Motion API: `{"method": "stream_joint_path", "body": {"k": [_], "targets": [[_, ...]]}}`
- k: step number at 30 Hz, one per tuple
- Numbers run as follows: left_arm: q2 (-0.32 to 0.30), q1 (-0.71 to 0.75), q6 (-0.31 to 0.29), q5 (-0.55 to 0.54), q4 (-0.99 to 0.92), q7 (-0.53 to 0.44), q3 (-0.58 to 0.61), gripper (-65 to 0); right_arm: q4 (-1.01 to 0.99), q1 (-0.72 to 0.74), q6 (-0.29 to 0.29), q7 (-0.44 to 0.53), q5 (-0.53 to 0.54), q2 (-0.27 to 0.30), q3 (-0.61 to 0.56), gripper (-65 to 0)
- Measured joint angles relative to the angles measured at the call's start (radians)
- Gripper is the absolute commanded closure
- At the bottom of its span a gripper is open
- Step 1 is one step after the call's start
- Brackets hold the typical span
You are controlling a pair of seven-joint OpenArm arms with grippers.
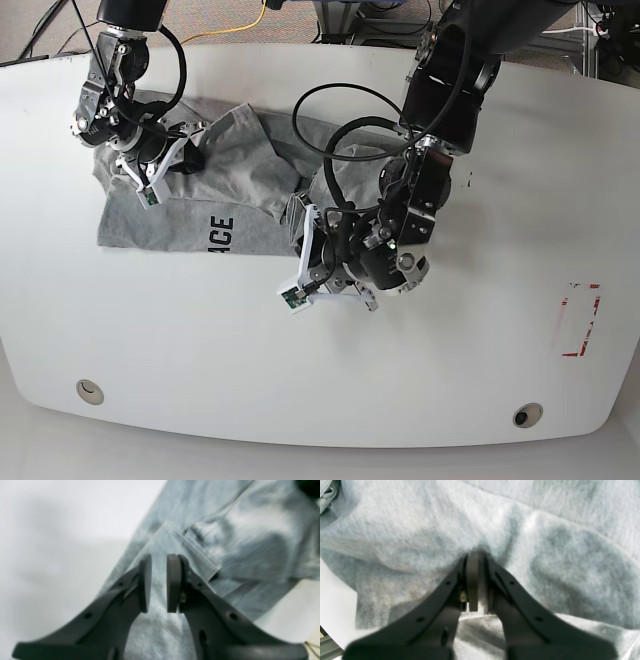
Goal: Layout the t-shirt on the table in an organized manner, then fold the t-shirt properly
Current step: 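Lay the folded end down on the strip with the left gripper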
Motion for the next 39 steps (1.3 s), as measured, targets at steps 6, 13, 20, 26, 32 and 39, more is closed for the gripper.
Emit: {"method": "stream_joint_path", "body": {"k": [6,13,20,26,32,39], "targets": [[-0.037,0.046,-0.003,-0.036,0.147,-0.022,-0.061,-9.9,0.000,0.000,0.000,0.000,0.000,0.000,0.001,-4.9],[-0.159,0.178,-0.003,-0.014,0.219,0.007,-0.193,-9.9,0.000,0.002,0.000,0.000,-0.001,0.000,0.001,-4.9],[-0.214,0.239,-0.002,-0.027,0.207,-0.061,-0.257,-9.9,0.000,0.009,0.000,-0.007,-0.002,0.000,0.002,-4.9],[-0.224,0.249,-0.002,-0.031,0.104,-0.101,-0.259,-9.6,0.000,0.009,0.000,-0.007,-0.003,-0.002,0.002,-4.9],[-0.222,0.253,-0.002,-0.031,0.017,-0.144,-0.261,-9.6,0.000,0.009,0.000,-0.007,-0.003,-0.002,0.000,-5.4],[-0.222,0.273,-0.002,-0.031,0.000,-0.161,-0.328,-9.6,0.053,0.019,0.000,-0.047,-0.027,-0.005,0.001,-19.8]]}}
